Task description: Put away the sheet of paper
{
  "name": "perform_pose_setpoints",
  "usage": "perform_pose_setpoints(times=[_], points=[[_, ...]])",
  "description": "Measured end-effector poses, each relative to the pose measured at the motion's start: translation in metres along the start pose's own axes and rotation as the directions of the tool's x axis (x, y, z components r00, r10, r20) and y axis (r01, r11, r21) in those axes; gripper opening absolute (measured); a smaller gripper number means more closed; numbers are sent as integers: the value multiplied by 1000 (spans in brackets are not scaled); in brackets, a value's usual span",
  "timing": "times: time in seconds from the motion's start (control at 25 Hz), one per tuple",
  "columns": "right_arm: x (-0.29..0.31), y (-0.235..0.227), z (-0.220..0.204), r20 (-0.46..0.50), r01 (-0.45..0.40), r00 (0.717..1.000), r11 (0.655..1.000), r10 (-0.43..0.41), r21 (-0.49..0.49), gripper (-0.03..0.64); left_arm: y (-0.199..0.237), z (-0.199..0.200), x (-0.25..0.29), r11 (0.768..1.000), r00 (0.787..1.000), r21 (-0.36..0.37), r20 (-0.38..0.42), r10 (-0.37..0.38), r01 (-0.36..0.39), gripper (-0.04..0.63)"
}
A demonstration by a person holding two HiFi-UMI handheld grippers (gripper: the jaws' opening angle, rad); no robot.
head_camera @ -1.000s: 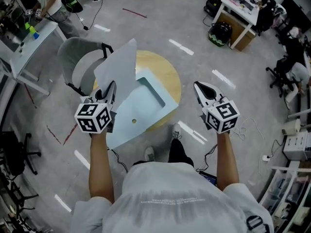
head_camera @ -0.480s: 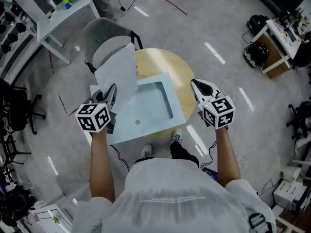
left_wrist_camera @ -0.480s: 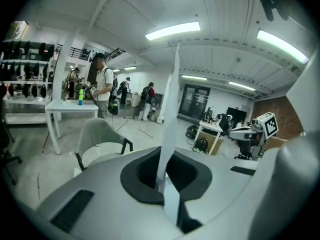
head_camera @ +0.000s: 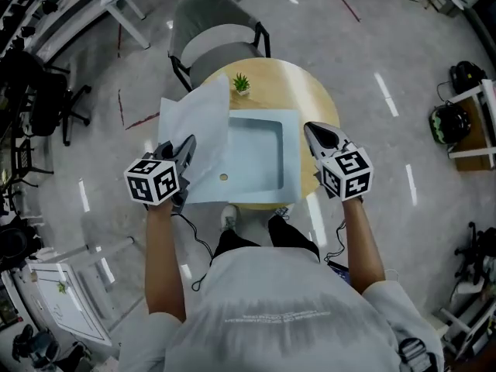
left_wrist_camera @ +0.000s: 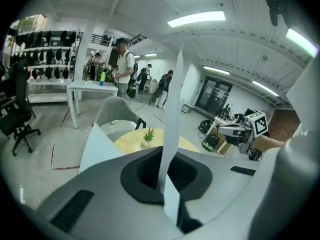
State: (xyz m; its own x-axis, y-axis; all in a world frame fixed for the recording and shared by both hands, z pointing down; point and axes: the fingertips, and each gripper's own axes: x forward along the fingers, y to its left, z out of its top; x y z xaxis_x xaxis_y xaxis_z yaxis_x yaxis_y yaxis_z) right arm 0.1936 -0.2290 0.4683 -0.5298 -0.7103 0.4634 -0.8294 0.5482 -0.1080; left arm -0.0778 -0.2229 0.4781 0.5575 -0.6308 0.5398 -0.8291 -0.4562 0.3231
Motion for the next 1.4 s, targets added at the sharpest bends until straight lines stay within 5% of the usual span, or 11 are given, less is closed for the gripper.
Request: perform_pose_setpoints(times=[0.32, 0.6, 1.04, 1.28, 1.4], points=[[36, 27, -26, -61, -128, 990, 991, 130, 23, 28, 9, -61, -11, 993, 991, -100, -122, 49, -61, 17], [48, 50, -45, -99, -148, 984, 988, 151, 41, 28, 21, -98, -11, 992, 972, -102, -233, 43, -69, 18], [39, 58, -59, -118, -103, 987, 993, 110, 64, 28, 55, -126, 15, 984, 949, -66, -281, 141, -166, 18], [35, 50, -63, -123, -71, 989, 995, 80, 73, 28, 63, -139, 35, 977, 917, 65, -339, 212, -202, 18], [36, 47, -65, -126, -67, 989, 995, 76, 78, 28, 63, -140, 49, 981, 915, 58, -353, 195, -187, 18]])
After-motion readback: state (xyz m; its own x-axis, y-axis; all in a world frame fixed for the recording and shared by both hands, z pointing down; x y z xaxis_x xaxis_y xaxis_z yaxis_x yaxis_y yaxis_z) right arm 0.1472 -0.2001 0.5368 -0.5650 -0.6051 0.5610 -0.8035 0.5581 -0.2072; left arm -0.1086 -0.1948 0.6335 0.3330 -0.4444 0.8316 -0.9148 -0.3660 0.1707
